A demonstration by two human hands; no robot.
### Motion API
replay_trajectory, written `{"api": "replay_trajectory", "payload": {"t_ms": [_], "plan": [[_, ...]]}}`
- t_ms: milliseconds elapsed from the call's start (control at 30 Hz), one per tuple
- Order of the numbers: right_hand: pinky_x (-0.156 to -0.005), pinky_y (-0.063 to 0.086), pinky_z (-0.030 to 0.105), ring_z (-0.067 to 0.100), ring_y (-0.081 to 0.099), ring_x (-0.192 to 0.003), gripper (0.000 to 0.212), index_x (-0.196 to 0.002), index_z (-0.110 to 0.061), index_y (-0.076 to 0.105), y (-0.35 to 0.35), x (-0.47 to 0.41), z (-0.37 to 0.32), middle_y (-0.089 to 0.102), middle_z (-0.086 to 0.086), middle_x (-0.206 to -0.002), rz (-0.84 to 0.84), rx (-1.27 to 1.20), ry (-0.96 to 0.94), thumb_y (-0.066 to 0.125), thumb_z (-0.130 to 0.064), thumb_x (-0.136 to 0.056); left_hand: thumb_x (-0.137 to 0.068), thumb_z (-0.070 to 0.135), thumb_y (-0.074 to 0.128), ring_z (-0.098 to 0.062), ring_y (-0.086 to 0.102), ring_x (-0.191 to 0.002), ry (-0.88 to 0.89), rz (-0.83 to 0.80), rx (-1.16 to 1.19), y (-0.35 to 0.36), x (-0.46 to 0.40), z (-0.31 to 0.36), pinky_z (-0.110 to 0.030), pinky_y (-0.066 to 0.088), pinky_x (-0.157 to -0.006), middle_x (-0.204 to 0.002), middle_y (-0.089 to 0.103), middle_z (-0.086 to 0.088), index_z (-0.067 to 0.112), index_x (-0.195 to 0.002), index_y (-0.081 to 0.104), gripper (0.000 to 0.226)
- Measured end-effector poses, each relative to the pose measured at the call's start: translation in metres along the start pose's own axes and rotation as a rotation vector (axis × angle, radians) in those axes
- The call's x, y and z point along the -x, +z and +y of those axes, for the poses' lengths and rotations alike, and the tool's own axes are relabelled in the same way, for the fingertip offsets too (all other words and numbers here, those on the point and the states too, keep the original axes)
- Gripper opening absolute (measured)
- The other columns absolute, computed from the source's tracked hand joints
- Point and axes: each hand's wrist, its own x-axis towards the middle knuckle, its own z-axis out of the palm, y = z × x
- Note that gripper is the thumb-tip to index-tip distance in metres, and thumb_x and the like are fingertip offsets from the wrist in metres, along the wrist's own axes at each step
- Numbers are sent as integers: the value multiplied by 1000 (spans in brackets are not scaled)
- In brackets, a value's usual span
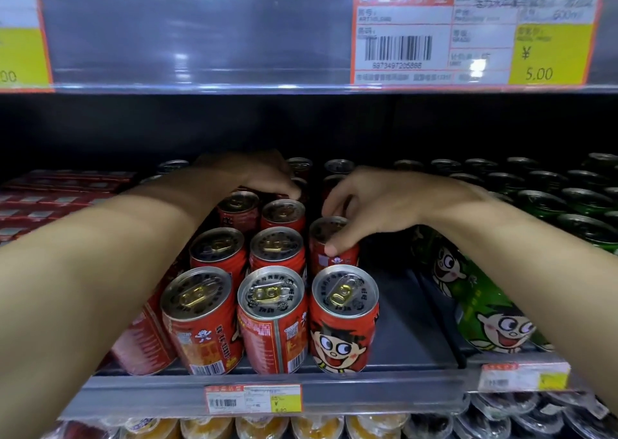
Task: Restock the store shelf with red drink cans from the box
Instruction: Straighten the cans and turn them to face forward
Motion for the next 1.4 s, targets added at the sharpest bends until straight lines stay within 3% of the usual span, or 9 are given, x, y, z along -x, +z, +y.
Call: {"api": "replay_trajectory", "payload": {"t_ms": [167, 467, 567, 767, 867, 1033, 1200, 1333, 1400], "plan": [[-83, 50, 26, 1, 60, -91, 53, -113, -37, 66, -2, 12, -2, 62, -20, -90, -32, 30, -10, 84, -55, -66, -78, 46, 72, -21, 67, -101, -9, -31, -59, -4, 0, 0, -39, 55, -91, -112, 71, -2, 22, -118, 68, 47], [-83, 47, 12, -6, 61, -96, 47, -120, -36, 67, -7, 18, 5, 63, -30, -80, -101, -16, -23, 81, -44, -75, -89, 39, 65, -23, 64, -110, 21, -128, -103, -11, 8, 14, -36, 53, -94, -121, 67, -6, 13, -127, 62, 46], [-72, 49, 8, -10, 65, -85, 39, -118, -30, 69, -9, 14, 8, 69, -26, -82, -130, -121, -15, 77, -40, -81, -85, 44, 67, -21, 66, -106, 24, -124, -150, -12, 5, 12, -39, 54, -93, -118, 69, -4, 15, -123, 65, 48], [-67, 43, 4, 4, 62, -88, 43, -118, -15, 67, -18, -25, 21, 68, -3, -105, 215, -69, -58, 79, -33, -82, -84, 47, 68, -20, 64, -92, 183, -32, -306, -27, 0, 23, -42, 53, -88, -101, 69, 1, 14, -100, 69, 37], [-77, 46, 16, 13, 61, -102, 46, -119, -11, 65, -17, -42, 29, 64, -2, -108, 238, 23, -58, 82, -29, -80, -86, 33, 67, -23, 65, -83, 311, 127, -325, -27, -11, 24, -41, 53, -79, -86, 69, -4, 11, -89, 70, 23], [-101, 48, 36, 18, 60, -114, 64, -130, -15, 61, -16, -65, 37, 63, 0, -126, 234, 89, -3, 84, -40, -75, -88, 29, 67, -22, 65, -95, 314, 159, -264, -14, -34, 14, -33, 49, -80, -101, 70, -2, 12, -102, 68, 22], [-100, 48, 33, 18, 59, -116, 63, -135, -16, 57, -15, -72, 43, 62, 1, -133, 190, 126, 41, 78, -42, -81, -87, 38, 66, -22, 62, -101, 274, 191, -252, -5, -53, 8, -30, 46, -80, -116, 66, -2, 18, -113, 65, 33], [-85, 43, 25, 12, 56, -105, 58, -134, -17, 58, -16, -78, 48, 61, -3, -125, 200, 124, 37, 77, -38, -84, -87, 35, 65, -18, 59, -84, 256, 191, -283, -3, -56, 10, -30, 41, -69, -98, 66, -1, 24, -87, 60, 12], [-80, 40, 23, 10, 55, -99, 56, -131, -17, 60, -15, -81, 50, 62, -3, -121, 226, 115, 27, 79, -36, -82, -88, 33, 64, -17, 59, -82, 253, 186, -280, -1, -56, 14, -31, 42, -68, -94, 65, 2, 21, -93, 63, 13]]}}
